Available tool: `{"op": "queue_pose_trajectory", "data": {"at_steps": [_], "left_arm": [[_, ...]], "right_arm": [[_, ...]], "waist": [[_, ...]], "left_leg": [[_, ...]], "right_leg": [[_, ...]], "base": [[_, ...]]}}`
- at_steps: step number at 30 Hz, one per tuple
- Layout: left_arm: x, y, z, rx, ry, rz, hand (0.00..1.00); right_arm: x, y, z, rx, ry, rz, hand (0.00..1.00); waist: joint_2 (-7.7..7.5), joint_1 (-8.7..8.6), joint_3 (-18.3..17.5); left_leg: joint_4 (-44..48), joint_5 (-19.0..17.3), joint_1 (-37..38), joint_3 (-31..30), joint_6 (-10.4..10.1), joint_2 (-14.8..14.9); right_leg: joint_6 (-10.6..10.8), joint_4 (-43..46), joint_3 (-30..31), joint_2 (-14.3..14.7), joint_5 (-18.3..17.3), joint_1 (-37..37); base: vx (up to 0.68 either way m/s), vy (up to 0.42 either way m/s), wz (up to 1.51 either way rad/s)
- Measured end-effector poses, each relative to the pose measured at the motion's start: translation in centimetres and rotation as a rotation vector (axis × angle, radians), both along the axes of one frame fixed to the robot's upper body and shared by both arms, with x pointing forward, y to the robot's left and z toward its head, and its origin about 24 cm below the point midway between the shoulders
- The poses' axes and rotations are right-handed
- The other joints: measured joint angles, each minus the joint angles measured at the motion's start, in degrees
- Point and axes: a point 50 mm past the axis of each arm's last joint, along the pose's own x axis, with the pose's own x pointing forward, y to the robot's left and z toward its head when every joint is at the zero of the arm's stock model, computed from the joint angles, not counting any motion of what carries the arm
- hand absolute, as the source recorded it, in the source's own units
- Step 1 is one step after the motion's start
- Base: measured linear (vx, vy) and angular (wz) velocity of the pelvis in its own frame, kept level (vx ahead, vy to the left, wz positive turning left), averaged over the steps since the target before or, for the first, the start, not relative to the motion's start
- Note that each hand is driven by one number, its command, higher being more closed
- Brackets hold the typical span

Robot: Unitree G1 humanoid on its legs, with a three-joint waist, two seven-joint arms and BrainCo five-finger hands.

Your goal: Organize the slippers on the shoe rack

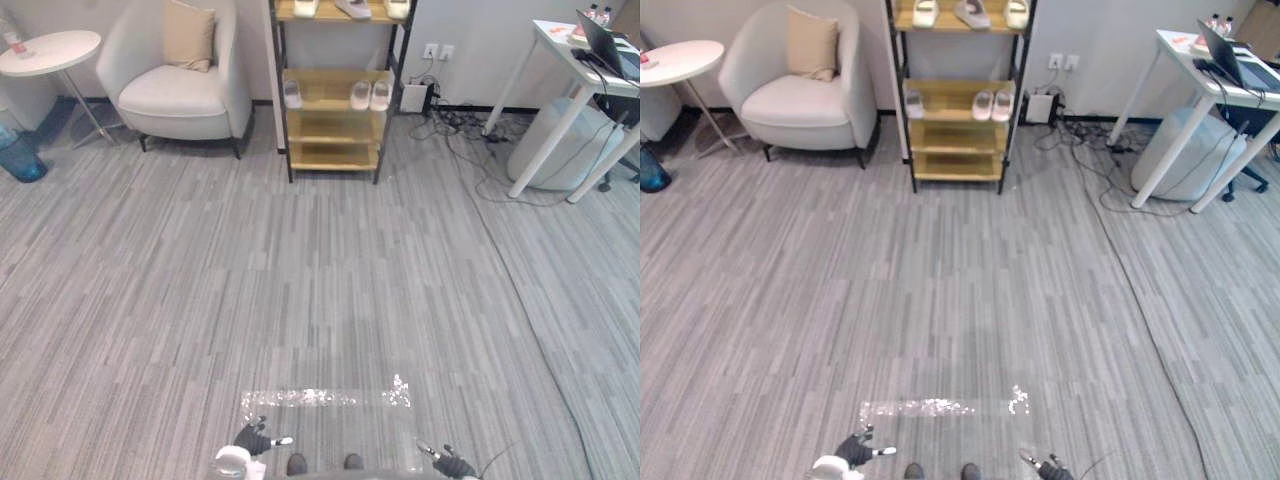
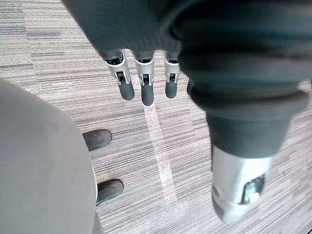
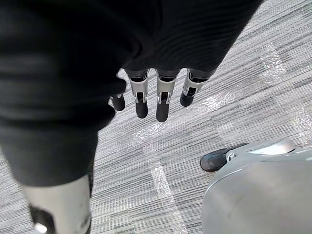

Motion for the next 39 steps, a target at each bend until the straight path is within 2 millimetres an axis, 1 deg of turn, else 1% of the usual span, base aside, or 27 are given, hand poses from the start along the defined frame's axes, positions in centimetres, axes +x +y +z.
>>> {"op": "queue_pose_trajectory", "data": {"at_steps": [4,8,11,12,13,14,15,16,18,20,21,22,23,25,26,27,28,29,30,31,32,34,35,36,37,38,39], "left_arm": [[0.0,0.1,0.0,0.000,-0.001,0.008,0.00],[0.4,0.1,0.1,0.000,-0.011,0.010,0.00],[0.9,0.5,0.3,0.003,-0.026,0.027,0.00],[1.4,0.7,0.6,-0.003,-0.052,0.062,0.00],[2.1,0.9,0.9,-0.006,-0.089,0.093,0.00],[2.3,0.9,1.0,-0.008,-0.099,0.096,0.00],[2.7,0.6,1.3,-0.022,-0.123,0.118,0.00],[2.8,0.5,1.3,-0.023,-0.127,0.119,0.00],[3.1,0.2,1.4,-0.036,-0.145,0.150,0.00],[3.4,0.1,1.6,-0.047,-0.162,0.163,0.00],[3.5,-0.2,1.7,-0.056,-0.171,0.167,0.00],[3.3,-0.4,1.5,-0.061,-0.164,0.165,0.00],[3.3,-0.5,1.5,-0.063,-0.161,0.164,0.00],[3.0,-0.4,1.3,-0.059,-0.140,0.168,0.00],[3.0,-0.5,1.3,-0.060,-0.139,0.168,0.00],[2.9,-1.0,1.2,-0.071,-0.133,0.157,0.00],[2.9,-1.2,1.2,-0.074,-0.129,0.152,0.00],[3.0,-2.0,1.2,-0.087,-0.127,0.123,0.00],[2.9,-2.2,1.1,-0.092,-0.122,0.125,0.00],[2.7,-2.5,1.0,-0.101,-0.113,0.126,0.00],[2.8,-2.7,1.0,-0.106,-0.113,0.127,0.00],[3.2,-2.6,1.2,-0.103,-0.125,0.126,0.00],[3.4,-2.6,1.2,-0.102,-0.129,0.125,0.00],[3.8,-2.6,1.4,-0.103,-0.141,0.121,0.00],[4.3,-2.7,1.5,-0.105,-0.151,0.115,0.00],[4.3,-2.7,1.6,-0.105,-0.153,0.114,0.00],[4.2,-2.7,1.5,-0.102,-0.145,0.108,0.00]], "right_arm": [[0.1,0.1,0.0,0.001,-0.001,0.004,0.00],[0.2,0.2,0.0,0.002,-0.006,0.005,0.00],[0.1,0.4,0.0,0.008,-0.007,0.005,0.00],[0.4,0.8,0.0,0.015,-0.015,0.009,0.00],[0.5,1.0,0.0,0.015,-0.024,0.019,0.00],[0.6,1.0,0.0,0.014,-0.025,0.026,0.00],[0.8,0.6,0.2,0.000,-0.031,0.035,0.00],[0.8,0.5,0.2,-0.005,-0.032,0.033,0.00],[0.6,0.3,0.3,-0.017,-0.037,0.030,0.00],[0.8,0.2,0.4,-0.020,-0.040,0.038,0.00],[0.8,0.0,0.4,-0.025,-0.041,0.039,0.00],[0.7,-0.3,0.4,-0.034,-0.036,0.041,0.00],[0.8,-0.3,0.4,-0.032,-0.034,0.042,0.00],[0.1,0.6,0.1,-0.009,-0.018,0.041,0.00],[0.1,0.7,0.1,-0.005,-0.020,0.041,0.00],[0.1,0.8,0.1,-0.002,-0.024,0.042,0.00],[0.1,0.8,0.2,-0.003,-0.025,0.046,0.00],[0.7,0.8,0.4,-0.016,-0.049,0.075,0.00],[0.9,0.8,0.5,-0.019,-0.058,0.080,0.00],[1.4,0.6,0.7,-0.026,-0.081,0.084,0.00],[2.0,0.5,0.9,-0.033,-0.102,0.089,0.00],[2.7,0.7,1.1,-0.033,-0.121,0.096,0.00],[2.9,0.7,1.1,-0.032,-0.128,0.099,0.00],[3.3,0.9,1.2,-0.032,-0.141,0.112,0.00],[3.7,1.0,1.3,-0.031,-0.148,0.121,0.00],[3.8,1.1,1.3,-0.030,-0.151,0.122,0.00],[3.4,1.2,1.1,-0.023,-0.134,0.121,0.00]], "waist": [[-0.47,-0.01,0.34],[-0.93,-0.02,0.95],[-1.87,-0.01,2.03],[-2.22,0.22,3.07],[-2.89,0.38,4.00],[-2.93,0.52,4.37],[-2.08,1.06,4.98],[-1.80,1.02,5.07],[-1.22,0.96,5.08],[-1.04,1.34,5.13],[-0.71,1.67,4.88],[-0.04,2.00,3.87],[-0.19,2.23,3.57],[-2.27,2.58,1.22],[-2.60,2.63,1.04],[-3.31,2.44,1.04],[-3.47,2.41,0.98],[-3.27,1.54,1.23],[-3.14,1.32,1.33],[-2.60,1.28,1.64],[-1.65,1.32,2.27],[-1.29,1.21,2.49],[-1.30,1.12,2.48],[-1.18,0.73,2.43],[-1.26,0.40,2.38],[-1.39,0.37,2.40],[-2.21,0.15,2.03]], "left_leg": [[-0.01,-0.06,1.06,-0.69,-0.09,0.02],[0.96,-1.23,0.53,-0.75,-1.35,0.03],[10.60,-5.51,-3.25,-0.40,-2.29,0.05],[19.34,-8.37,-6.52,0.65,-3.52,0.26],[30.36,-9.19,-11.18,1.92,-3.72,0.56],[32.82,-9.19,-12.26,2.41,-3.71,0.72],[43.01,-11.34,-16.45,5.28,-2.20,3.52],[44.36,-11.95,-17.09,6.10,-2.45,4.39],[43.01,-13.16,-18.80,9.46,-2.86,6.78],[37.37,-12.95,-19.25,10.42,-3.01,6.89],[29.43,-11.11,-18.95,10.21,-3.26,6.20],[25.67,-7.65,-19.03,9.20,-2.53,5.61],[25.65,-6.73,-19.07,8.81,-1.46,5.06],[25.91,-9.92,-18.01,12.01,-0.20,1.79],[25.81,-10.34,-17.47,12.52,0.17,1.25],[24.14,-11.29,-14.18,13.13,0.99,-0.37],[23.58,-11.57,-13.06,13.09,1.18,-0.83],[21.64,-12.83,-8.15,12.05,1.81,-1.48],[21.03,-13.08,-6.54,11.65,1.95,-1.47],[18.90,-13.14,-2.67,11.52,1.89,-1.13],[16.31,-13.13,1.37,11.45,1.89,-0.14],[14.46,-13.13,5.06,11.45,1.89,1.68],[14.38,-13.13,5.52,11.42,1.88,2.22],[14.15,-13.13,6.31,11.03,1.88,3.55],[13.87,-13.16,6.75,9.97,1.81,4.45],[13.85,-13.20,6.95,9.63,1.72,4.52],[13.89,-14.09,7.60,8.06,-0.43,4.05]], "right_leg": [[-0.13,2.07,-0.58,-0.17,-1.58,0.40],[-0.39,7.21,-0.69,-0.37,-4.59,-2.05],[-0.97,11.47,-0.56,-0.80,-7.10,-3.34],[-1.38,12.92,-0.48,-0.93,-8.27,-3.26],[-1.92,14.95,-0.41,-1.68,-9.23,-3.25],[-1.91,15.37,-0.41,-1.79,-9.57,-3.17],[-2.19,16.62,-0.19,-1.36,-10.90,-2.48],[-2.20,16.87,-0.19,-1.29,-11.45,-2.00],[-1.83,17.13,0.78,-1.58,-13.72,-0.59],[-1.46,17.02,1.52,-2.11,-14.58,-0.16],[-0.84,16.89,2.74,-2.56,-15.48,-0.37],[-0.07,17.12,4.20,-2.56,-16.59,-1.11],[0.10,17.49,5.07,-2.85,-17.16,-1.40],[2.75,22.33,8.65,-6.52,-19.19,-2.81],[3.26,24.99,9.45,-6.87,-19.23,-3.74],[6.60,34.40,10.55,-7.76,-18.35,-6.25],[8.04,37.98,10.75,-7.89,-17.45,-7.33],[11.26,53.04,10.49,-7.84,-13.36,-12.41],[10.65,56.39,9.73,-7.82,-13.37,-13.65],[8.91,60.92,7.76,-7.88,-13.61,-16.53],[6.37,60.62,5.23,-7.58,-14.99,-18.28],[4.07,55.53,2.20,-6.75,-16.70,-21.27],[3.85,53.19,1.81,-6.29,-16.82,-22.08],[3.36,45.36,1.16,-5.04,-16.27,-24.12],[2.86,34.90,1.64,-3.49,-12.64,-25.18],[2.61,30.78,2.14,-3.17,-10.39,-25.25],[1.54,21.05,3.84,-3.27,2.18,-24.06]], "base": [[-0.02,0.000,0.09],[0.00,-0.009,0.01],[0.02,-0.039,0.01],[-0.01,-0.072,-0.08],[-0.01,-0.074,-0.13],[0.03,-0.060,-0.25],[0.05,-0.020,-0.18],[0.10,-0.001,-0.09],[0.15,0.054,0.02],[0.22,0.126,-0.17],[0.28,0.201,-0.48],[0.31,0.231,-0.55],[0.41,0.254,-0.58],[0.53,0.251,-0.45],[0.58,0.244,-0.23],[0.29,0.120,-0.07],[0.57,0.219,0.09],[0.37,0.116,0.17],[0.63,0.145,0.15],[0.44,0.047,-0.02],[0.44,0.026,-0.08],[0.38,-0.054,-0.06],[0.40,-0.110,0.09],[0.43,-0.186,0.26],[0.52,-0.238,0.29],[0.55,-0.281,0.38],[0.47,-0.216,0.18]]}}
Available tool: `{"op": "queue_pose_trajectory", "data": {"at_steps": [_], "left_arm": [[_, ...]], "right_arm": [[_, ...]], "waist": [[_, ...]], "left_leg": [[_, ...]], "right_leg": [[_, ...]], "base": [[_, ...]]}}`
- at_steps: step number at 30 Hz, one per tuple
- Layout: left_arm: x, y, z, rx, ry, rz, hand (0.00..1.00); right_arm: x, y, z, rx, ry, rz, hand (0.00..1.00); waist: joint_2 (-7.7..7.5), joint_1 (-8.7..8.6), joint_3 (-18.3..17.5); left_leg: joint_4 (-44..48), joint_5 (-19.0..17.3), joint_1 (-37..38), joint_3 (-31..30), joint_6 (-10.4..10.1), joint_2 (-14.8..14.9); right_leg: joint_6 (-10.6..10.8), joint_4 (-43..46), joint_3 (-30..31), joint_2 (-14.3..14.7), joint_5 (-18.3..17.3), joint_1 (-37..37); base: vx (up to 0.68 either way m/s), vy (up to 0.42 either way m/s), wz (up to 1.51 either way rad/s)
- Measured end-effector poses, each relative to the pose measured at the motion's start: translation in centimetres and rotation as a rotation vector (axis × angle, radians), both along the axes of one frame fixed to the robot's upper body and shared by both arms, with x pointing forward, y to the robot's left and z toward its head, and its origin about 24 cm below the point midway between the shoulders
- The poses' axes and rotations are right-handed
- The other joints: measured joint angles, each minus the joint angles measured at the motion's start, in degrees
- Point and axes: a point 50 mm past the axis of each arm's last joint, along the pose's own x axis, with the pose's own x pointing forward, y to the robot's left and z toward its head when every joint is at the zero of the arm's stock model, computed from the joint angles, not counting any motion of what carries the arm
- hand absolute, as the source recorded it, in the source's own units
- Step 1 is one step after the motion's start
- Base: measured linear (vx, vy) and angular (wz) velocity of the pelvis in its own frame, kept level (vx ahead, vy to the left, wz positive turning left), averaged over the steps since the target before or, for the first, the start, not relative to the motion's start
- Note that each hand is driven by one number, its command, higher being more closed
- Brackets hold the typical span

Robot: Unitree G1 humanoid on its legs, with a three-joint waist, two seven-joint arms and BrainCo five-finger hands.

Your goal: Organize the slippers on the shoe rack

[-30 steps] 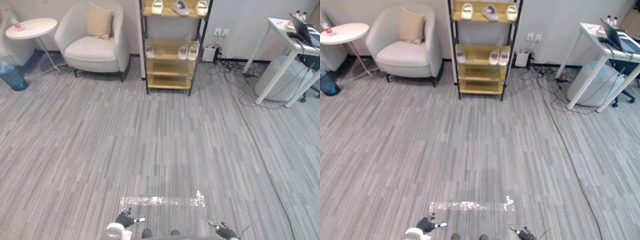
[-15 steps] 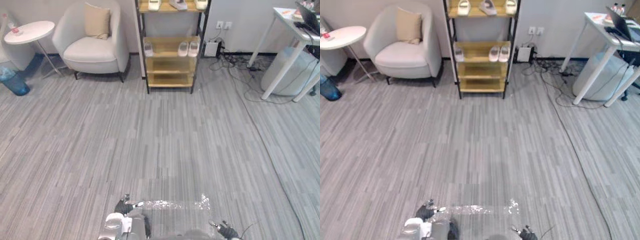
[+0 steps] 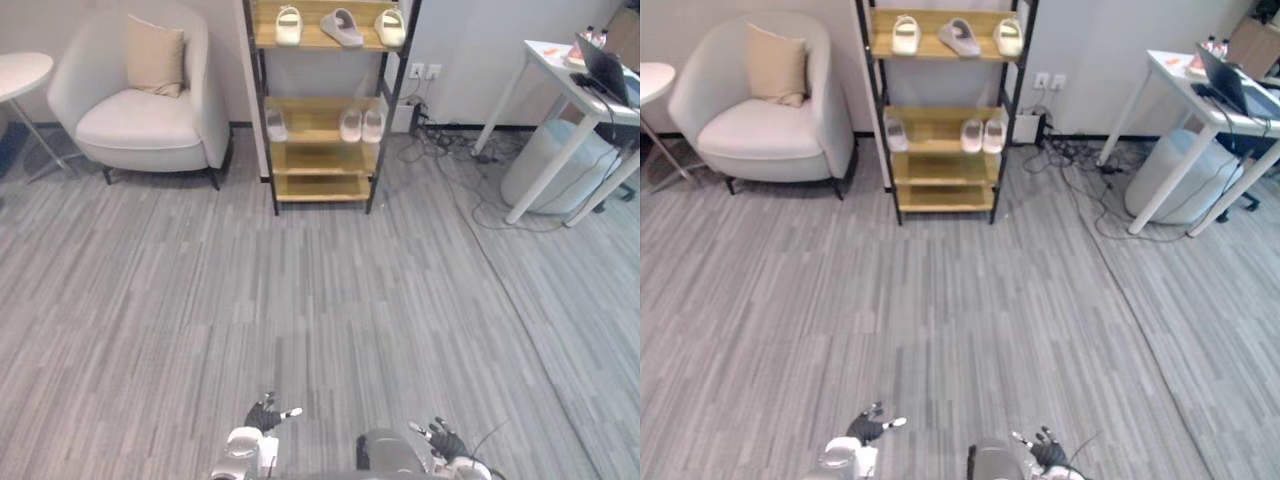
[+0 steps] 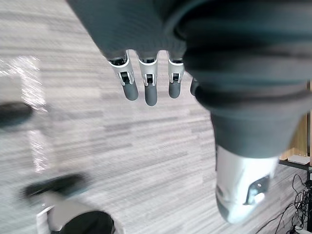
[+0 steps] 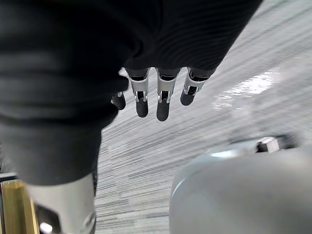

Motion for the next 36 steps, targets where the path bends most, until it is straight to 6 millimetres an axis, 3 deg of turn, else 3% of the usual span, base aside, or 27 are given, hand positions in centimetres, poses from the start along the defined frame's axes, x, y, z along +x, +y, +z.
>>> {"op": "queue_pose_trajectory", "data": {"at_steps": [1,2,3,5,6,7,9,12,14,15,16,17,18,19,20,21,22,23,24,26,27,28,30,33,34,35,36], "left_arm": [[-0.5,-1.0,-0.3,-0.024,0.028,-0.010,0.00],[-0.6,-1.2,-0.4,-0.029,0.031,-0.008,0.00],[-0.6,-1.6,-0.4,-0.042,0.034,0.001,0.00],[-0.7,-1.9,-0.5,-0.063,0.039,0.037,0.00],[-0.7,-2.0,-0.4,-0.075,0.033,0.057,0.00],[-0.6,-1.6,-0.2,-0.072,0.015,0.077,0.00],[-0.3,-1.5,0.0,-0.073,-0.005,0.085,0.00],[-0.2,-1.5,0.2,-0.074,-0.024,0.084,0.00],[-0.1,-1.6,0.2,-0.077,-0.029,0.082,0.00],[-0.1,-1.7,0.2,-0.075,-0.029,0.073,0.00],[-0.1,-1.7,0.2,-0.075,-0.029,0.071,0.00],[0.0,-2.0,0.3,-0.074,-0.030,0.047,0.00],[-0.4,-1.9,0.1,-0.071,-0.020,0.048,0.00],[-0.6,-1.9,0.0,-0.071,-0.012,0.051,0.00],[-0.6,-1.9,0.0,-0.071,-0.010,0.051,0.00],[-0.8,-2.0,0.0,-0.071,-0.006,0.047,0.00],[-1.1,-2.1,-0.2,-0.071,0.006,0.035,0.00],[-1.3,-2.2,-0.2,-0.071,0.011,0.027,0.00],[-1.2,-2.3,-0.3,-0.063,0.015,0.004,0.00],[-1.3,-2.2,-0.4,-0.059,0.024,-0.001,0.00],[-1.6,-2.2,-0.5,-0.058,0.040,-0.004,0.00],[-1.7,-2.0,-0.6,-0.051,0.045,-0.005,0.00],[-1.5,-1.3,-0.6,-0.032,0.046,-0.005,0.00],[-1.8,-0.8,-0.7,-0.017,0.058,-0.010,0.00],[-2.1,-0.4,-0.9,0.000,0.070,-0.032,0.00],[-2.5,-0.9,-1.1,-0.010,0.094,-0.037,0.00],[-2.4,-1.3,-1.1,-0.023,0.094,-0.037,0.00]], "right_arm": [[0.7,-1.0,0.3,-0.027,-0.010,0.009,0.00],[0.9,-1.1,0.3,-0.030,-0.010,0.011,0.00],[1.2,-1.2,0.4,-0.028,-0.013,0.006,0.00],[1.2,-1.2,0.4,-0.031,-0.013,0.010,0.00],[0.9,-0.8,0.3,-0.028,-0.009,0.033,0.00],[0.8,-0.2,0.3,-0.023,-0.011,0.065,0.00],[0.9,0.8,0.1,-0.005,-0.008,0.096,0.00],[1.1,1.0,0.1,0.003,-0.009,0.090,0.00],[0.9,1.0,0.1,0.007,-0.001,0.084,0.00],[0.8,1.0,0.0,0.008,0.007,0.079,0.00],[0.7,1.0,0.0,0.007,0.009,0.079,0.00],[0.5,0.9,-0.1,0.006,0.023,0.079,0.00],[0.2,1.3,-0.3,0.016,0.036,0.080,0.00],[0.0,1.5,-0.4,0.024,0.042,0.080,0.00],[-0.4,1.6,-0.5,0.028,0.050,0.078,0.00],[-0.8,2.2,-0.6,0.045,0.057,0.075,0.00],[-1.2,2.4,-0.7,0.053,0.063,0.073,0.00],[-1.3,2.3,-0.8,0.054,0.065,0.073,0.00],[-1.2,2.2,-0.7,0.055,0.056,0.067,0.00],[-0.9,1.9,-0.5,0.049,0.038,0.051,0.00],[-0.6,1.4,-0.3,0.037,0.024,0.043,0.00],[-0.4,1.1,-0.2,0.028,0.014,0.043,0.00],[0.1,1.1,-0.1,0.027,0.002,0.046,0.00],[0.6,1.3,0.0,0.031,-0.008,0.048,0.00],[0.0,1.6,-0.3,0.042,0.012,0.044,0.00],[0.5,0.9,-0.1,0.027,0.002,0.031,0.00],[0.6,0.3,0.0,0.012,0.001,0.027,0.00]], "waist": [[3.60,0.04,0.13],[3.97,0.16,0.16],[4.82,0.23,0.76],[5.05,0.03,1.58],[4.22,0.01,1.88],[3.39,0.80,2.21],[3.50,1.30,2.16],[3.34,2.09,2.23],[3.18,2.45,2.26],[3.24,2.67,2.22],[3.34,2.79,2.15],[3.49,3.51,1.31],[2.73,4.27,-0.05],[1.13,3.94,-1.10],[0.79,3.89,-1.32],[-0.65,3.93,-2.07],[-1.40,3.87,-2.34],[-1.48,3.82,-2.34],[-1.42,3.22,-2.28],[-1.08,2.83,-1.81],[0.17,2.81,-0.96],[1.29,2.55,-0.74],[1.35,1.95,-0.85],[1.21,0.76,-0.95],[-0.67,0.59,-1.03],[1.83,0.80,-0.76],[2.72,0.73,-0.70]], "left_leg": [[0.46,-0.07,0.63,-1.50,-1.81,2.67],[0.73,0.40,0.51,-1.82,-2.51,2.77],[3.24,2.72,0.37,-2.60,-5.44,3.07],[12.89,5.96,-0.75,-2.99,-7.75,3.99],[25.00,10.85,-4.77,-3.41,-8.19,4.80],[37.86,10.79,-10.69,-2.75,-7.53,6.80],[46.37,6.54,-18.09,-0.02,-5.31,9.19],[37.08,1.83,-24.15,6.79,-3.68,8.72],[23.80,1.86,-24.78,8.16,-3.80,5.82],[12.17,4.34,-24.87,7.48,-4.02,3.00],[10.06,5.09,-24.97,7.14,-4.06,2.61],[5.77,9.42,-26.14,5.02,-3.02,1.32],[6.31,12.84,-26.17,4.23,0.98,-0.65],[6.94,12.52,-26.03,5.02,2.23,-2.01],[7.14,12.63,-25.91,5.57,2.72,-2.19],[8.21,13.10,-25.09,6.82,3.84,-3.75],[7.17,11.92,-21.58,6.66,4.54,-5.41],[6.56,11.48,-20.46,6.49,4.67,-5.79],[5.42,9.84,-16.95,4.97,5.08,-6.48],[3.88,9.42,-12.64,3.42,5.51,-6.68],[0.49,9.35,-7.68,2.39,5.40,-5.88],[-1.58,9.35,-4.57,1.55,5.39,-4.63],[-1.95,9.28,-3.37,0.67,5.27,-3.17],[-2.03,7.67,-1.76,-0.36,2.53,-1.20],[-2.07,6.40,-0.69,-1.46,0.48,-2.36],[-2.24,4.90,0.75,-2.68,-1.78,0.47],[-2.26,5.63,0.98,-2.75,-2.94,1.11]], "right_leg": [[-1.36,0.80,-1.29,2.37,-1.35,0.97],[-1.60,1.09,-1.39,2.41,-1.99,0.86],[-2.71,2.55,-1.74,2.49,-3.87,1.66],[-3.77,2.38,-2.73,2.42,-6.19,6.55],[-4.20,1.48,-3.29,1.69,-7.89,10.82],[-5.13,-0.02,-3.36,1.59,-10.12,14.36],[-6.32,-1.30,-3.57,2.10,-12.02,17.83],[-5.38,-5.10,-3.05,1.48,-12.55,22.92],[-4.47,-6.96,-2.44,0.94,-13.38,25.19],[-3.71,-8.41,-1.82,0.60,-14.42,26.99],[-3.57,-8.58,-1.67,0.60,-14.67,27.16],[-2.37,-8.81,-0.49,0.77,-16.28,27.38],[-1.18,-8.20,1.21,-0.47,-18.11,28.06],[-0.37,-6.65,2.19,-1.93,-18.86,27.83],[-0.16,-5.90,2.55,-2.36,-18.97,27.51],[1.19,0.18,4.62,-3.56,-18.91,25.70],[5.55,10.56,5.33,-4.51,-17.42,23.39],[7.48,14.04,5.49,-4.55,-16.51,22.42],[11.39,27.18,5.52,-4.65,-13.03,17.47],[8.59,35.16,3.56,-4.85,-14.08,13.97],[5.16,35.65,0.84,-4.83,-16.05,11.92],[3.08,31.20,-1.45,-4.51,-17.64,9.67],[2.33,22.73,-2.71,-3.88,-18.10,6.51],[1.31,2.10,-1.99,-1.44,-9.16,4.73],[0.38,-5.80,-0.31,-1.68,2.74,4.85],[-1.46,-3.24,-1.30,0.71,2.66,4.99],[-2.25,-3.05,-1.46,1.10,0.55,5.30]], "base": [[0.47,-0.198,0.12],[0.44,-0.171,-0.07],[0.52,-0.232,0.06],[0.45,-0.215,0.20],[0.29,-0.163,0.27],[0.33,-0.186,0.24],[0.17,-0.081,0.06],[0.27,-0.017,-0.09],[0.31,0.069,-0.16],[0.23,0.059,-0.11],[0.43,0.162,-0.27],[0.50,0.230,-0.45],[0.76,0.294,-0.41],[0.49,0.175,-0.25],[0.49,0.131,-0.10],[0.54,0.169,-0.05],[0.64,0.201,0.00],[0.61,0.188,0.27],[0.49,0.113,0.40],[0.46,0.063,0.36],[0.43,0.001,0.29],[0.41,-0.021,0.30],[0.42,-0.137,0.43],[0.41,-0.212,0.36],[0.44,-0.243,0.02],[0.49,-0.263,-0.01],[0.31,-0.167,-0.11]]}}
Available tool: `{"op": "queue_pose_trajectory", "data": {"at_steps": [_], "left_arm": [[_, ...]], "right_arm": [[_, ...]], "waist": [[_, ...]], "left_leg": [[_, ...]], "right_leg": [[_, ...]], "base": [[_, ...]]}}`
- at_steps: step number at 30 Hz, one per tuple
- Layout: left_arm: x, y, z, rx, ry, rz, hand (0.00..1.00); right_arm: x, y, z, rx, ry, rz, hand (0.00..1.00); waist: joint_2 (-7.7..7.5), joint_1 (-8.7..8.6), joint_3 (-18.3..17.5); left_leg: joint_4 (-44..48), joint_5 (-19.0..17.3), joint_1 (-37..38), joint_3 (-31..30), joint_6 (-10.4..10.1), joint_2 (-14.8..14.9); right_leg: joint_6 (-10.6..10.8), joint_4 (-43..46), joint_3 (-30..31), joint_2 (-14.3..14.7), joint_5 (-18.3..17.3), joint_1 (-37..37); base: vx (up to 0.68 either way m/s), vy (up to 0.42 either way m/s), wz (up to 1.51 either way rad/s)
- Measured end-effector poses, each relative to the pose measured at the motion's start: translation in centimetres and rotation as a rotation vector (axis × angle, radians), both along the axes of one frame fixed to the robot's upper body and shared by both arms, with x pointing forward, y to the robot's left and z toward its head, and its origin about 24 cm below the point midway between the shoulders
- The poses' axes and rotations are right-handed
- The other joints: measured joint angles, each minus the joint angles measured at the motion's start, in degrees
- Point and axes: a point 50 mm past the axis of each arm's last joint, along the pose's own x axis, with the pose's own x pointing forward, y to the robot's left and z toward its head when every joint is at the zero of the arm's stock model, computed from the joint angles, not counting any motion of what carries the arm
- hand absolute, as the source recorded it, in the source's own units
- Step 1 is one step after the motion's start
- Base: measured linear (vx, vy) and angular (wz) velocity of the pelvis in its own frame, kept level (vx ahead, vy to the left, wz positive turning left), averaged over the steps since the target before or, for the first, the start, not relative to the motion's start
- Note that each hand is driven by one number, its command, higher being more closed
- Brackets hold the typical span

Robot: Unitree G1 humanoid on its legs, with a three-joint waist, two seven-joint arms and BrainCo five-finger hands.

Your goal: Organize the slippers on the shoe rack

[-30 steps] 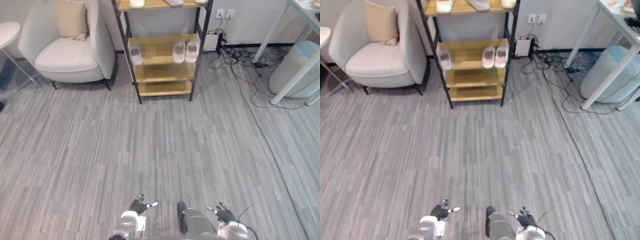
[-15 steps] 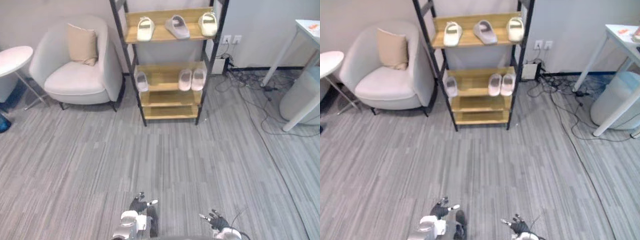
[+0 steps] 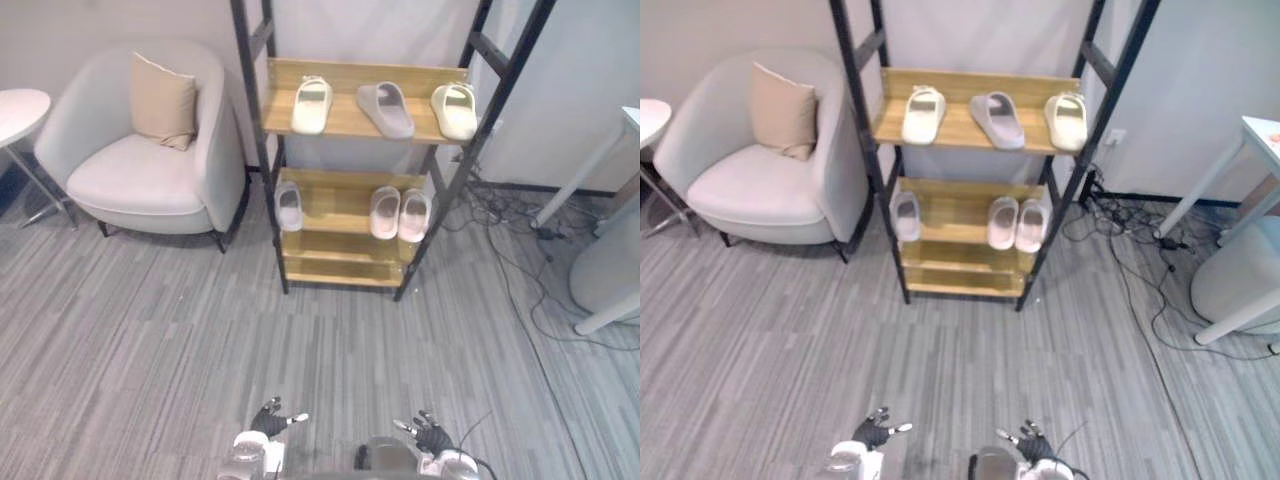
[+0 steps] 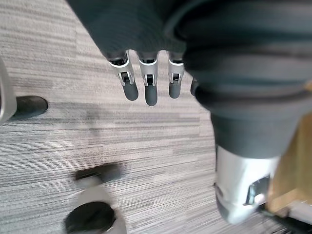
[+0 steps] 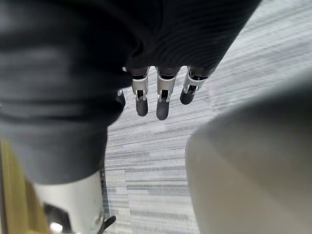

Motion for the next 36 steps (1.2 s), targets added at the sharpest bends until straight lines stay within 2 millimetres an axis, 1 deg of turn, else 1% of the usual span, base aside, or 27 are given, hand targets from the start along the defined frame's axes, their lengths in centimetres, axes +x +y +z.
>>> {"op": "queue_pose_trajectory", "data": {"at_steps": [2,4,5,6,7,8,10,11,12,13,14,15,16,17,18,19,20,21,22,24,25,27,29,30,31,32,36], "left_arm": [[0.2,-0.4,0.0,-0.014,-0.001,0.011,0.00],[0.2,-0.2,0.1,-0.033,-0.007,0.081,0.00],[0.6,-0.1,0.3,-0.046,-0.030,0.121,0.00],[0.6,-0.1,0.4,-0.050,-0.041,0.139,0.00],[0.7,0.0,0.5,-0.051,-0.047,0.143,0.00],[0.9,0.0,0.6,-0.052,-0.057,0.145,0.00],[1.2,0.0,0.8,-0.057,-0.081,0.156,0.00],[1.2,0.0,0.9,-0.057,-0.084,0.156,0.00],[1.4,-0.1,0.9,-0.056,-0.091,0.146,0.00],[1.3,-0.2,0.9,-0.054,-0.090,0.137,0.00],[1.3,-0.3,0.9,-0.054,-0.088,0.129,0.00],[1.2,-0.6,0.8,-0.051,-0.084,0.097,0.00],[0.8,-0.5,0.6,-0.046,-0.063,0.083,0.00],[0.7,-0.5,0.5,-0.042,-0.058,0.077,0.00],[0.6,-0.2,0.5,-0.033,-0.054,0.068,0.00],[0.5,-0.1,0.4,-0.029,-0.050,0.065,0.00],[0.5,-0.1,0.4,-0.029,-0.050,0.065,0.00],[0.2,0.0,0.3,-0.019,-0.037,0.049,0.00],[0.1,0.2,0.3,-0.010,-0.030,0.040,0.00],[-0.2,0.6,0.2,0.001,-0.021,0.037,0.00],[-0.3,0.8,0.1,0.015,-0.011,0.013,0.00],[-0.3,0.9,0.0,0.024,-0.007,-0.007,0.00],[-0.3,1.2,0.0,0.034,-0.004,-0.018,0.00],[-0.4,1.2,0.0,0.037,0.000,-0.029,0.00],[-0.5,1.3,-0.1,0.042,0.002,-0.041,0.00],[-0.5,1.5,-0.1,0.050,0.008,-0.046,0.00],[-0.9,-0.1,-0.3,0.004,0.029,-0.064,0.00]], "right_arm": [[0.2,-0.4,0.1,-0.005,-0.008,-0.018,0.00],[-0.1,-0.3,0.0,-0.003,0.000,-0.011,0.00],[-0.1,0.3,0.0,0.002,0.000,0.022,0.00],[-0.1,0.5,0.0,-0.001,-0.001,0.050,0.00],[0.0,0.6,0.0,-0.001,-0.004,0.058,0.00],[0.1,0.6,0.0,-0.003,0.002,0.067,0.00],[-0.4,0.6,-0.1,-0.002,0.012,0.064,0.00],[-0.4,0.5,-0.1,-0.003,0.012,0.063,0.00],[-0.4,0.4,-0.1,-0.003,0.012,0.055,0.00],[-0.5,0.4,-0.1,-0.004,0.014,0.054,0.00],[-0.5,0.4,-0.1,-0.005,0.014,0.054,0.00],[-0.7,0.2,-0.2,-0.010,0.024,0.055,0.00],[-1.1,0.3,-0.3,-0.006,0.041,0.053,0.00],[-1.2,0.5,-0.4,0.000,0.044,0.052,0.00],[-1.9,0.8,-0.6,0.010,0.064,0.050,0.00],[-2.0,1.1,-0.7,0.017,0.068,0.052,0.00],[-2.0,1.1,-0.7,0.017,0.068,0.052,0.00],[-1.9,1.2,-0.7,0.020,0.068,0.067,0.00],[-1.8,1.2,-0.6,0.014,0.066,0.090,0.00],[-1.8,1.1,-0.6,0.012,0.065,0.090,0.00],[-1.7,1.0,-0.6,0.007,0.064,0.091,0.00],[-1.7,0.8,-0.6,0.004,0.066,0.091,0.00],[-1.7,0.8,-0.6,0.007,0.070,0.085,0.00],[-1.6,0.8,-0.6,0.008,0.069,0.084,0.00],[-1.4,0.9,-0.6,0.010,0.067,0.085,0.00],[-1.6,0.8,-0.7,0.013,0.071,0.079,0.00],[-1.5,-1.0,-0.4,-0.029,0.068,0.054,0.00]], "waist": [[1.13,-0.26,1.12],[0.72,-0.28,1.43],[0.13,-0.12,1.70],[0.39,0.45,1.84],[0.53,0.70,1.97],[0.59,0.85,2.06],[0.51,1.52,2.13],[0.51,1.87,2.12],[0.58,2.34,2.07],[0.72,2.40,1.94],[0.97,2.46,1.79],[1.36,2.61,1.00],[1.29,3.06,-0.68],[0.72,2.91,-1.00],[-0.90,2.98,-1.95],[-1.60,3.12,-2.30],[-1.60,3.12,-2.30],[-2.25,3.29,-2.56],[-2.32,3.29,-2.44],[-2.15,3.22,-2.41],[-1.60,3.00,-2.52],[-0.74,2.88,-2.71],[-0.79,2.68,-2.72],[-0.79,2.46,-2.72],[-1.38,2.12,-2.61],[-1.52,1.89,-2.56],[1.79,1.54,-2.38]], "left_leg": [[1.01,1.42,1.40,0.01,-2.23,0.87],[14.59,2.07,-1.72,-0.25,-3.49,2.42],[28.19,4.80,-7.45,-0.19,-6.41,4.15],[36.87,4.94,-11.48,0.03,-5.82,5.93],[39.67,3.54,-13.04,0.30,-5.10,6.46],[43.10,0.43,-15.70,1.12,-3.15,7.20],[38.68,-4.25,-19.98,5.49,-1.30,6.77],[35.66,-4.41,-20.59,6.06,-1.06,6.31],[26.47,-4.18,-20.74,6.41,-1.21,4.61],[14.66,-2.39,-20.68,6.02,-1.88,2.76],[10.22,-1.08,-20.75,5.66,-1.93,2.12],[6.11,3.39,-21.30,3.74,-0.66,1.12],[6.45,5.07,-21.51,3.36,2.08,-0.30],[6.51,4.64,-21.45,3.56,2.60,-0.96],[6.22,3.55,-20.54,4.85,3.28,-2.88],[5.16,2.92,-19.09,5.42,3.85,-4.43],[5.16,2.92,-19.09,5.42,3.85,-4.43],[2.32,2.19,-15.24,6.23,4.88,-7.01],[1.17,1.38,-12.20,6.18,5.50,-7.95],[0.58,0.70,-9.86,5.25,6.10,-8.00],[-0.66,0.58,-7.17,3.56,6.28,-7.05],[-1.57,0.58,-6.17,2.24,6.27,-5.43],[-1.56,0.59,-5.60,0.89,6.26,-3.72],[-1.52,0.58,-5.32,0.42,6.24,-2.96],[-1.14,-0.61,-4.38,-0.01,3.89,-2.25],[-0.58,-2.19,-3.64,-0.48,1.44,-1.83],[0.52,-2.47,-3.48,-1.59,0.77,0.99]], "right_leg": [[-0.91,1.46,-0.93,0.43,-2.23,1.56],[-1.75,1.62,-1.37,0.83,-5.40,6.35],[-2.38,1.01,-1.38,0.97,-7.19,8.69],[-3.12,0.58,-1.31,1.67,-8.30,10.08],[-2.99,0.50,-1.17,1.85,-8.95,10.78],[-3.24,0.28,-1.02,2.01,-9.48,12.12],[-3.15,-1.94,0.43,1.77,-10.34,15.79],[-3.07,-2.25,0.94,1.71,-10.49,16.29],[-2.78,-3.10,1.82,1.65,-10.78,17.19],[-2.37,-3.58,2.66,1.74,-11.45,17.70],[-2.21,-3.58,2.97,1.86,-11.86,17.74],[-1.53,-3.24,4.13,2.31,-13.11,17.55],[0.21,-2.75,5.42,1.72,-14.46,17.92],[0.68,-2.26,5.81,1.18,-15.14,17.94],[1.62,0.40,6.36,-1.04,-16.82,17.42],[3.46,3.47,7.34,-2.38,-18.17,16.77],[3.46,3.47,7.34,-2.38,-18.17,16.77],[7.72,13.36,9.16,-3.97,-19.75,14.35],[10.82,22.07,9.93,-4.43,-18.75,12.24],[10.22,27.00,9.24,-4.39,-18.60,10.97],[7.04,28.01,6.93,-4.42,-20.34,10.38],[5.35,25.35,5.21,-4.20,-21.58,8.70],[5.30,19.78,4.96,-4.13,-21.71,7.14],[5.20,15.77,4.93,-4.25,-20.97,6.67],[4.86,4.69,4.57,-4.90,-13.96,6.39],[5.21,3.47,3.93,-4.94,-9.60,6.64],[4.27,2.77,3.75,-2.03,-9.25,8.23]], "base": [[0.30,-0.174,0.13],[0.38,-0.271,0.22],[0.19,-0.173,0.12],[0.12,-0.121,0.02],[0.12,-0.069,-0.06],[0.17,-0.064,-0.14],[0.17,-0.021,-0.35],[0.17,0.056,-0.54],[0.22,0.104,-0.52],[0.25,0.123,-0.46],[0.30,0.172,-0.39],[0.36,0.209,-0.36],[0.40,0.218,-0.29],[0.52,0.229,-0.14],[0.52,0.203,-0.01],[0.42,0.162,-0.03],[0.32,0.128,-0.05],[0.37,0.126,-0.01],[0.37,0.126,0.01],[0.35,0.047,0.16],[0.36,0.010,0.28],[0.27,-0.075,0.36],[0.22,-0.133,0.32],[0.21,-0.206,0.22],[0.30,-0.282,0.22],[0.22,-0.209,0.14],[0.16,-0.150,-0.06]]}}
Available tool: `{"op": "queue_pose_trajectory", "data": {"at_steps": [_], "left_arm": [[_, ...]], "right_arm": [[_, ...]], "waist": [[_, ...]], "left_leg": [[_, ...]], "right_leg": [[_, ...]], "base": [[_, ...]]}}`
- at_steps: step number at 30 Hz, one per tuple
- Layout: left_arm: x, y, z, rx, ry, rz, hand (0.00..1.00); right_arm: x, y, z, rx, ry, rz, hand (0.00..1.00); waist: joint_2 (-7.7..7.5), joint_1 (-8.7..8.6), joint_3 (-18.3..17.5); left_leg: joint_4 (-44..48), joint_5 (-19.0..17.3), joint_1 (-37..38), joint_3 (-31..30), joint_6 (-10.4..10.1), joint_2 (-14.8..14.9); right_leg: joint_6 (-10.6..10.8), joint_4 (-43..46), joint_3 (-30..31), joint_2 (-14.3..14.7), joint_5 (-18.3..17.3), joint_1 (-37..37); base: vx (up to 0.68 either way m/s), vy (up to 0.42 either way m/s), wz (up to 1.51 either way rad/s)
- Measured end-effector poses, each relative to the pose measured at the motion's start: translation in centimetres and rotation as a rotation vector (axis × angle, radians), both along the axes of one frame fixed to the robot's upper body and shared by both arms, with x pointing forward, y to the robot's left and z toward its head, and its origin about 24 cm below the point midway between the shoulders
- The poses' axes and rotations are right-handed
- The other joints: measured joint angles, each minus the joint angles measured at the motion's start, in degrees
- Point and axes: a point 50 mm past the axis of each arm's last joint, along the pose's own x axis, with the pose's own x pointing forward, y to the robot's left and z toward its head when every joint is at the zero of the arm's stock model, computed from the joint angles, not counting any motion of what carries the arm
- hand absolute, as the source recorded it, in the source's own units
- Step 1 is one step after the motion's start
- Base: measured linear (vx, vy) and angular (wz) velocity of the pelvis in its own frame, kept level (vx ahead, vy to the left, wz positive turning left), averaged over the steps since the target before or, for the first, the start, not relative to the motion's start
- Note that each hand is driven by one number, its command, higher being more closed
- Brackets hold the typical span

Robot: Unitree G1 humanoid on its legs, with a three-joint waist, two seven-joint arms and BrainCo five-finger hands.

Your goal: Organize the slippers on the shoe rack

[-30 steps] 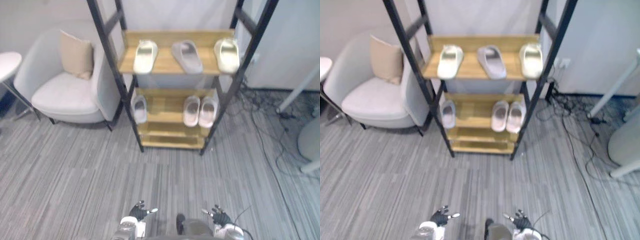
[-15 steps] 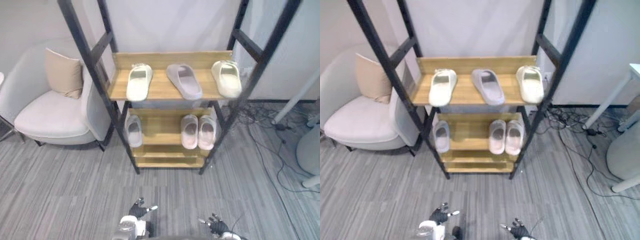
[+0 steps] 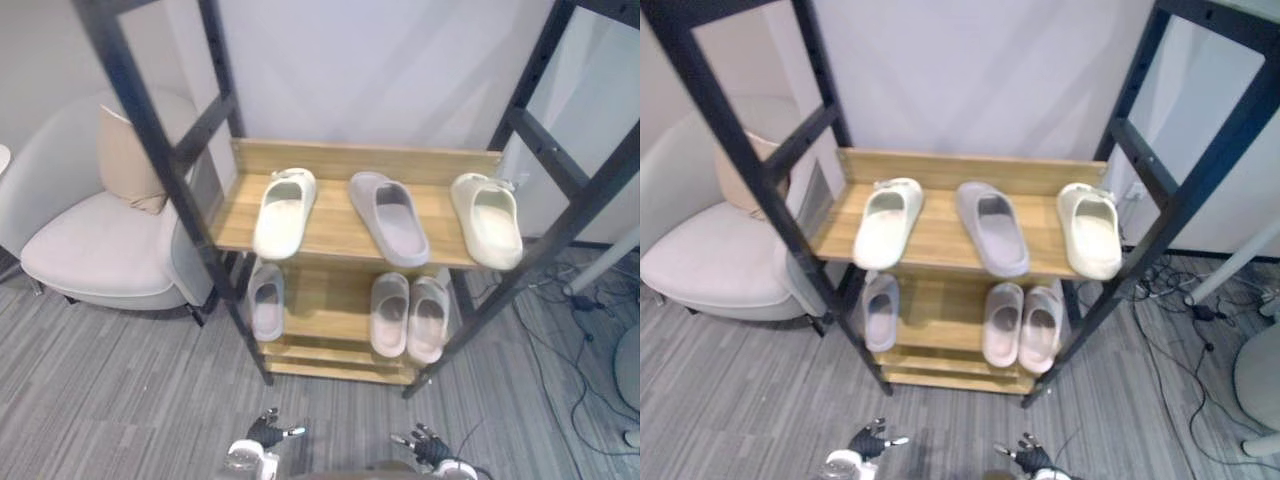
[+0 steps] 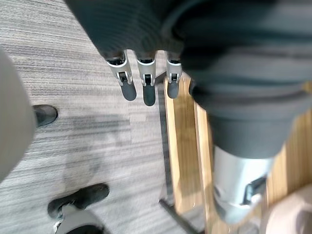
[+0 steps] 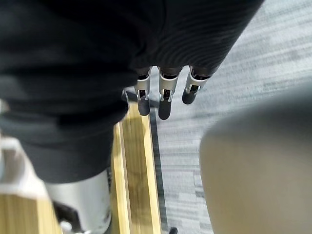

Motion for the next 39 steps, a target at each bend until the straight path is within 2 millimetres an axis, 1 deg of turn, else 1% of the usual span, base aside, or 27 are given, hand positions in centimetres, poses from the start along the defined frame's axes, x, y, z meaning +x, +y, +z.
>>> {"op": "queue_pose_trajectory", "data": {"at_steps": [1,3,4,8,10,11,13,15,16,18,19,20,21,22,23,24,25,26,28,29,31,32,34,35,37,38,39], "left_arm": [[-0.1,-0.2,-0.1,-0.004,0.006,0.000,0.00],[-0.2,0.0,-0.1,0.000,0.011,0.003,0.00],[-0.2,0.1,-0.1,0.003,0.015,0.008,0.00],[-0.1,0.8,-0.1,0.020,0.015,0.008,0.00],[0.1,1.6,-0.1,0.035,0.012,0.024,0.00],[0.1,1.7,-0.1,0.037,0.013,0.024,0.00],[0.0,2.5,-0.1,0.059,0.015,0.025,0.00],[0.0,2.7,-0.1,0.065,0.016,0.026,0.00],[-0.1,2.9,-0.1,0.070,0.019,0.026,0.00],[-0.1,3.1,0.0,0.075,0.017,0.026,0.00],[-0.3,3.5,-0.1,0.085,0.022,0.028,0.00],[-0.4,3.7,-0.1,0.088,0.024,0.029,0.00],[-0.5,3.8,-0.1,0.090,0.021,0.032,0.00],[-0.6,3.8,0.0,0.090,0.016,0.032,0.00],[-0.6,3.8,0.0,0.090,0.016,0.032,0.00],[-0.7,3.8,-0.1,0.089,0.016,0.030,0.00],[-0.9,3.6,-0.1,0.084,0.019,0.030,0.00],[-1.0,3.6,-0.1,0.083,0.021,0.030,0.00],[-1.1,3.6,-0.1,0.084,0.018,0.027,0.00],[-1.2,3.6,-0.1,0.084,0.017,0.026,0.00],[-1.4,3.6,-0.1,0.085,0.019,0.025,0.00],[-1.4,3.6,-0.2,0.086,0.021,0.023,0.00],[-1.4,3.5,-0.2,0.082,0.019,0.018,0.00],[-1.4,3.5,-0.2,0.081,0.019,0.018,0.00],[-1.4,3.3,-0.2,0.072,0.013,0.015,0.00],[-1.4,3.3,-0.2,0.070,0.013,0.013,0.00],[-1.5,3.3,-0.2,0.063,0.013,0.007,0.00]], "right_arm": [[-0.1,-0.4,0.0,-0.009,0.002,-0.001,0.00],[-0.3,-0.4,0.0,-0.010,0.012,-0.005,0.00],[-0.5,-0.5,-0.1,-0.009,0.018,-0.012,0.00],[-0.6,-0.7,-0.1,-0.007,0.018,-0.039,0.00],[-0.5,-0.5,-0.1,0.001,0.010,-0.048,0.00],[-0.5,-0.5,-0.1,0.002,0.009,-0.051,0.00],[-0.7,-0.5,-0.1,0.003,0.006,-0.066,0.00],[-0.6,-0.5,-0.1,0.001,0.003,-0.061,0.00],[-0.2,-0.5,0.2,-0.011,-0.030,-0.033,0.00],[0.3,-0.5,0.8,-0.023,-0.086,-0.002,0.00],[0.9,-0.2,1.9,-0.037,-0.167,0.036,0.00],[1.1,-0.2,2.1,-0.040,-0.186,0.041,0.00],[1.6,-0.2,3.2,-0.051,-0.255,0.056,0.00],[2.1,-0.4,5.5,-0.094,-0.373,0.099,0.00],[2.2,-0.4,5.8,-0.098,-0.388,0.102,0.00],[2.4,-0.6,7.3,-0.131,-0.453,0.130,0.00],[2.6,-1.1,9.5,-0.171,-0.541,0.147,0.00],[2.6,-1.2,10.3,-0.190,-0.572,0.154,0.00],[3.0,-1.9,13.8,-0.264,-0.701,0.165,0.00],[3.2,-2.0,14.6,-0.288,-0.733,0.173,0.00],[3.9,-2.2,17.0,-0.347,-0.837,0.192,0.00],[4.1,-2.2,17.4,-0.357,-0.853,0.197,0.00],[4.6,-1.9,19.0,-0.409,-0.920,0.235,0.00],[4.6,-1.9,19.2,-0.418,-0.926,0.240,0.00],[5.1,-2.2,20.5,-0.467,-0.980,0.238,0.00],[5.1,-2.3,20.7,-0.475,-0.988,0.237,0.00],[5.5,-2.3,21.5,-0.496,-1.025,0.239,0.00]], "waist": [[0.54,-0.16,0.06],[0.49,-0.39,0.07],[0.45,-0.53,0.01],[0.13,-0.80,0.11],[-0.47,-0.80,0.46],[-0.52,-0.80,0.52],[-1.18,-0.98,1.05],[-1.24,-0.99,0.98],[-1.06,-1.13,1.09],[-0.81,-1.08,1.31],[-1.04,-1.07,1.44],[-1.04,-1.08,1.44],[-0.94,-1.23,1.41],[-0.91,-1.64,1.46],[-0.91,-1.68,1.46],[-0.83,-2.00,1.40],[-0.67,-2.30,1.28],[-0.68,-2.41,1.29],[-0.49,-2.68,1.19],[-0.32,-2.73,1.08],[-0.40,-2.82,1.08],[-0.37,-2.83,1.07],[-0.10,-2.87,0.90],[-0.06,-2.88,0.88],[0.33,-2.87,0.63],[0.36,-2.88,0.61],[0.33,-2.89,0.60]], "left_leg": [[0.02,0.63,0.18,-0.08,-0.53,0.29],[-0.01,1.22,0.43,-0.20,-0.69,0.51],[-0.03,1.25,0.35,-0.56,-0.73,0.81],[-0.10,1.42,-0.26,-1.39,-0.97,0.66],[-0.12,1.43,-1.21,-1.39,-0.98,0.12],[-0.12,1.43,-1.21,-1.39,-0.98,0.07],[-0.24,1.42,-1.33,-1.38,-0.99,-0.45],[-0.57,1.42,-1.68,-1.39,-0.98,-0.48],[-2.32,1.27,-2.02,-1.39,-1.15,-0.20],[-3.53,0.90,-2.18,-1.34,-1.65,0.11],[-3.43,0.92,-2.45,-1.02,-1.76,0.13],[-3.40,0.89,-2.42,-0.86,-1.80,0.13],[-3.34,0.71,-2.43,-0.17,-2.01,0.18],[-3.27,0.44,-2.42,0.38,-2.42,0.30],[-3.28,0.39,-2.43,0.38,-2.52,0.32],[-3.26,0.15,-2.42,0.38,-2.93,0.36],[-3.28,0.12,-2.41,0.40,-3.13,0.54],[-3.29,0.10,-2.41,0.43,-3.20,0.65],[-3.44,0.12,-2.42,0.66,-3.79,1.27],[-3.49,0.11,-2.42,0.73,-3.88,1.44],[-3.63,0.14,-2.50,1.16,-4.16,2.04],[-3.63,0.26,-2.55,1.22,-4.00,2.15],[-3.53,0.44,-2.92,1.09,-4.12,2.38],[-3.46,0.46,-2.94,1.08,-4.15,2.38],[-3.51,0.54,-3.05,0.65,-4.11,2.28],[-3.51,0.54,-3.05,0.57,-4.11,2.25],[-3.48,0.58,-3.16,0.23,-4.04,2.12]], "right_leg": [[-0.59,-1.54,0.00,0.37,0.37,1.20],[-1.24,-4.45,-0.05,0.65,1.10,2.83],[-1.22,-6.39,-0.24,0.90,2.10,3.76],[-0.53,-11.50,-0.40,0.88,5.05,5.46],[-0.01,-15.04,0.21,0.45,7.77,5.84],[0.01,-15.37,0.22,0.39,8.00,6.02],[0.52,-18.54,0.32,-0.20,10.21,7.34],[0.47,-19.27,0.36,-0.24,10.91,7.38],[0.64,-21.36,0.30,-0.11,12.55,7.17],[0.70,-22.85,0.15,0.08,13.83,7.19],[0.64,-24.39,0.78,-0.01,15.29,7.31],[0.64,-24.54,0.90,0.00,15.45,7.32],[0.74,-24.92,1.51,0.08,15.94,7.29],[0.46,-25.10,2.03,0.30,16.26,7.05],[0.42,-25.11,2.03,0.32,16.28,7.05],[0.36,-25.12,2.06,0.48,16.33,7.05],[0.36,-25.12,2.12,0.76,16.32,7.01],[0.36,-25.12,2.14,0.88,16.33,6.97],[0.33,-25.12,2.33,1.59,16.31,6.74],[0.30,-25.12,2.49,1.78,16.29,6.67],[0.14,-25.12,2.93,2.43,16.30,6.24],[0.08,-25.13,2.93,2.56,16.33,6.16],[-0.22,-25.63,2.88,2.74,16.48,6.04],[-0.23,-25.68,2.88,2.74,16.49,6.02],[-0.21,-25.69,2.58,2.65,16.49,6.01],[-0.18,-25.69,2.50,2.62,16.47,6.03],[-0.13,-25.70,2.05,2.48,16.41,6.01]], "base": [[0.12,-0.137,-0.12],[0.08,-0.073,-0.04],[0.05,-0.029,0.03],[-0.01,0.029,0.06],[-0.05,0.081,-0.14],[-0.06,0.077,-0.03],[-0.07,0.072,0.02],[-0.09,0.046,0.01],[-0.12,0.037,0.06],[-0.10,0.013,0.00],[-0.11,-0.004,-0.13],[-0.11,-0.011,-0.29],[-0.09,-0.028,-0.31],[-0.07,-0.023,-0.27],[-0.07,-0.027,-0.15],[0.00,0.000,0.00],[0.00,0.000,0.00],[-0.01,-0.029,-0.04],[0.00,-0.045,-0.07],[0.01,-0.037,-0.09],[0.03,-0.026,-0.10],[0.05,-0.028,-0.09],[0.06,-0.009,0.00],[0.06,0.008,0.06],[0.05,0.014,0.06],[0.04,0.019,0.06],[0.03,0.017,0.08]]}}
